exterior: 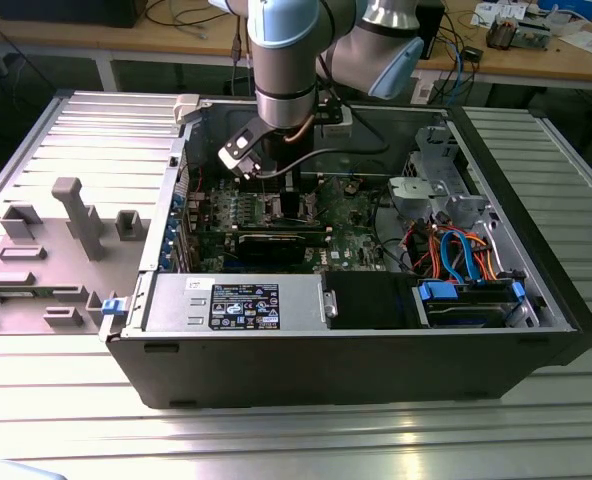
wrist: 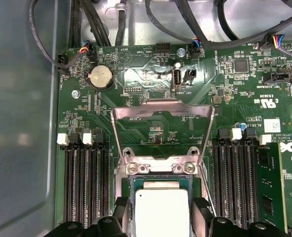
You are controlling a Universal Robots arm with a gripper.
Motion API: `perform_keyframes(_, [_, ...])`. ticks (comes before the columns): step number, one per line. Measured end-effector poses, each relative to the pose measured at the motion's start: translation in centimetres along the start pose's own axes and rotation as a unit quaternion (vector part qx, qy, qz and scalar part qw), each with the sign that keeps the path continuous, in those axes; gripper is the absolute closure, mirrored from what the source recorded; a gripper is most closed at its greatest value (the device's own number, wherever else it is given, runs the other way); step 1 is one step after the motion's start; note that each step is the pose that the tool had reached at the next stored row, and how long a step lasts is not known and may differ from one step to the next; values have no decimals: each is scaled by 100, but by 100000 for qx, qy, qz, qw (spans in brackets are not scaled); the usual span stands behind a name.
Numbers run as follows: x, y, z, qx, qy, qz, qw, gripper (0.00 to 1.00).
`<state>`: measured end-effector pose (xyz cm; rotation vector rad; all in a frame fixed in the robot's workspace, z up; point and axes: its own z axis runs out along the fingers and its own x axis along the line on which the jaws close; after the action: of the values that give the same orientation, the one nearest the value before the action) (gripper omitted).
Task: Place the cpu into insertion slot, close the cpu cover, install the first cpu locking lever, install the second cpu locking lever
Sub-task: 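Place the cpu into insertion slot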
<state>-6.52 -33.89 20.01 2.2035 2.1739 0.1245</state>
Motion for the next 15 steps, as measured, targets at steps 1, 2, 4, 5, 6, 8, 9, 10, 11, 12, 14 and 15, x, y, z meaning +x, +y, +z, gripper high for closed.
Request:
perform_keyframes(1, [0, 0, 2, 4, 90, 7, 100000, 38])
perform_keyframes(2, [0, 0, 3, 10, 175, 14, 100000, 38])
perform_keyframes(4, [-1, -1, 3, 11, 220, 24, 100000, 38])
perform_keyframes(5, [-1, 0, 3, 8, 229, 17, 100000, 38])
perform_keyframes(6, [-1, 0, 0, 10, 220, 18, 100000, 38])
perform_keyframes(8, [-1, 2, -17, 12, 176, 8, 100000, 38])
perform_keyframes(9, [0, 3, -27, 13, 146, 4, 100000, 38])
perform_keyframes(10, [0, 3, -37, 11, 133, 7, 100000, 38])
perform_keyframes(11, [1, 4, -53, 12, 103, 6, 100000, 38])
perform_keyframes(12, [1, 6, -71, 7, 50, 4, 100000, 38])
perform_keyframes(14, [2, 10, -119, 11, -141, -16, 100000, 38])
perform_keyframes(15, [3, 13, -149, 9, -262, -24, 100000, 38])
